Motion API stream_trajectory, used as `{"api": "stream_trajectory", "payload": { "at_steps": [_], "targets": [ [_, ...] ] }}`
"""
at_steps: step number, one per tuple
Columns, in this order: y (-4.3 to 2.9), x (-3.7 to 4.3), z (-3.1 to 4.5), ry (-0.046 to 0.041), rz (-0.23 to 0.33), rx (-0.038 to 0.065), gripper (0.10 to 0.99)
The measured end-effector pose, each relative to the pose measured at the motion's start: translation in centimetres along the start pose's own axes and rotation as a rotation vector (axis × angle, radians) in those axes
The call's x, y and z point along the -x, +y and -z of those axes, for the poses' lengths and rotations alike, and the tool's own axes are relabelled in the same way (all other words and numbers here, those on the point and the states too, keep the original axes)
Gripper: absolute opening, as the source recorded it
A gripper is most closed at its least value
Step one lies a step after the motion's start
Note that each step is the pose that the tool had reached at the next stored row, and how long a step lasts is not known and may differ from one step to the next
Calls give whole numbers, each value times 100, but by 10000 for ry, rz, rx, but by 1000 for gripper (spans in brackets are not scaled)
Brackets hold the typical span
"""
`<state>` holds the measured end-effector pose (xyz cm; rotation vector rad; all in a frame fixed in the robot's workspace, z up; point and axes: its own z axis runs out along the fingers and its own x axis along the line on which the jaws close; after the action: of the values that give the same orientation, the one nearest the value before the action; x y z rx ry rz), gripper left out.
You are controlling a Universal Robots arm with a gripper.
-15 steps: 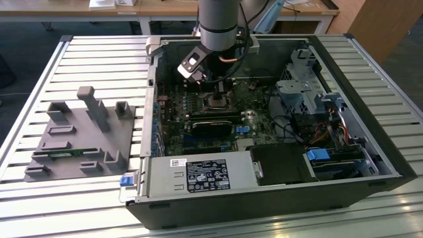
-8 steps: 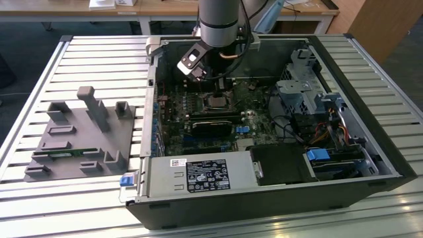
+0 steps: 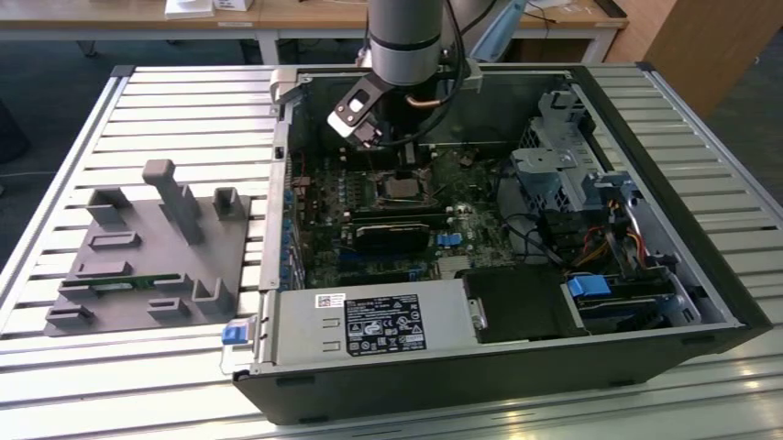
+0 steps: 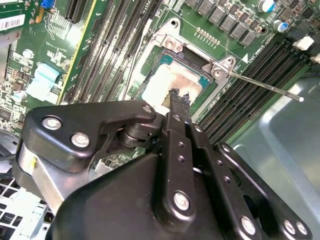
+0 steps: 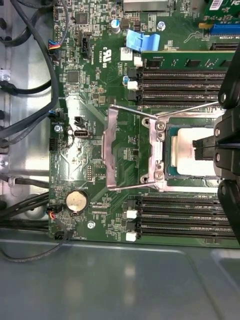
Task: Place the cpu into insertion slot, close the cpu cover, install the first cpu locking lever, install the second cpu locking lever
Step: 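Close the cpu cover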
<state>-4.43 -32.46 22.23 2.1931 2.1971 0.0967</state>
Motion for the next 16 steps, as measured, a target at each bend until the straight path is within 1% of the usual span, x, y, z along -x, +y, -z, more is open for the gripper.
{"api": "stream_trajectory", "payload": {
  "at_steps": [4,6,11,13,14,16],
  "targets": [
    [0,33,0,0,0,1,106],
    [5,37,0,1,0,0,106],
    [93,38,0,3,-1,-39,106],
    [99,37,32,4,-2,-55,106],
    [101,36,64,4,-2,-59,106],
    [108,35,155,7,-2,-60,106]
  ]
}}
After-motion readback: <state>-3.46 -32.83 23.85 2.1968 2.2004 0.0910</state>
